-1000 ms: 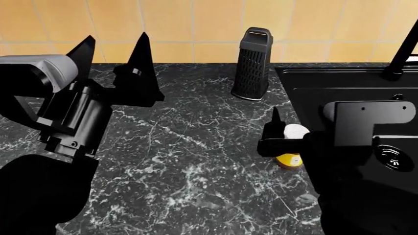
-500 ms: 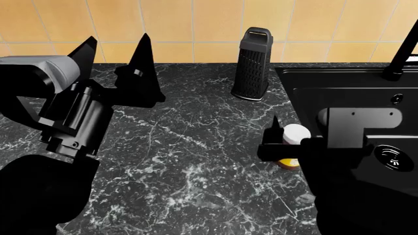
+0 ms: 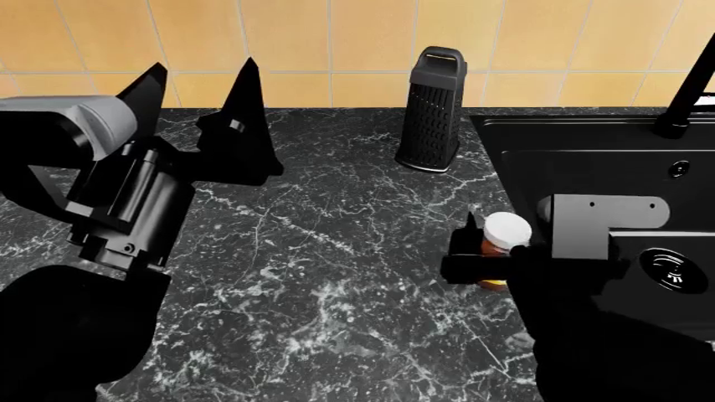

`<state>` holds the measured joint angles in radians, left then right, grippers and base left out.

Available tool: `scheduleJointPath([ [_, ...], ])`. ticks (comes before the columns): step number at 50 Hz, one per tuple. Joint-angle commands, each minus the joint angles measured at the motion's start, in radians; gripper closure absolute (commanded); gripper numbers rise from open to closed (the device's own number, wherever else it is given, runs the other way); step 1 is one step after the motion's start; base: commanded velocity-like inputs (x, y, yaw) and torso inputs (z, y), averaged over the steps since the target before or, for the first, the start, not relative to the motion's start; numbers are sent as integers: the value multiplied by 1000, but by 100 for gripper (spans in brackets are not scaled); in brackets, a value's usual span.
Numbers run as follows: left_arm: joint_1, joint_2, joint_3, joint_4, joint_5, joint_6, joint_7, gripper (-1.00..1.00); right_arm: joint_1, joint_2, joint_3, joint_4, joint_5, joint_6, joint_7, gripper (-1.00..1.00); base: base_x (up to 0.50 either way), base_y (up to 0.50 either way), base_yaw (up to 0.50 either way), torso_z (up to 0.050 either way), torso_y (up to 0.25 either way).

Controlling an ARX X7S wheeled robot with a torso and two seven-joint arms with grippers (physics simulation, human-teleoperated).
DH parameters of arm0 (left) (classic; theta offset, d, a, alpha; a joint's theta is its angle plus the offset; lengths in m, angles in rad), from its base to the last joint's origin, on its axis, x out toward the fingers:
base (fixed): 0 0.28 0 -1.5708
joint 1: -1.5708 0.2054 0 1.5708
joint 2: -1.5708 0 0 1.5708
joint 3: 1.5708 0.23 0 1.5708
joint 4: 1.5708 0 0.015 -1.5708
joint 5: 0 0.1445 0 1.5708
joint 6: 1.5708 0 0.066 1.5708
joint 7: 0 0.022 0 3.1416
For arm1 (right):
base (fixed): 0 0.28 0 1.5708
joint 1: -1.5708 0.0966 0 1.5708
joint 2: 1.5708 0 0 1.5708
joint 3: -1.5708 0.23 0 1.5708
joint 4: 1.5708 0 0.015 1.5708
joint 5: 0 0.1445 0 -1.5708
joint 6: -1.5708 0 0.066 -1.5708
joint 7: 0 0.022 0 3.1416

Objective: Pick the cereal and honey bottle from the counter and place them in the cabinets closest to them.

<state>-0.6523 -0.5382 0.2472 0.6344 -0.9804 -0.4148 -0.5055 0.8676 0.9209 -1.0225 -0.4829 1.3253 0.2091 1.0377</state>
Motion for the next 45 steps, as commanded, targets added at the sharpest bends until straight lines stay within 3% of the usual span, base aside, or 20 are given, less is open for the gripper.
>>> scheduleJointPath([
  [1,2,-2,1,1,-1,3,0,-100,-23,-6,-1,26,4,-15,-11,-100,0,0,0,0,0],
  [45,0,-16,-11,20,-22,8,-15,-100,-24,-60,-28,142,39,40,-28,-100,0,0,0,0,0],
])
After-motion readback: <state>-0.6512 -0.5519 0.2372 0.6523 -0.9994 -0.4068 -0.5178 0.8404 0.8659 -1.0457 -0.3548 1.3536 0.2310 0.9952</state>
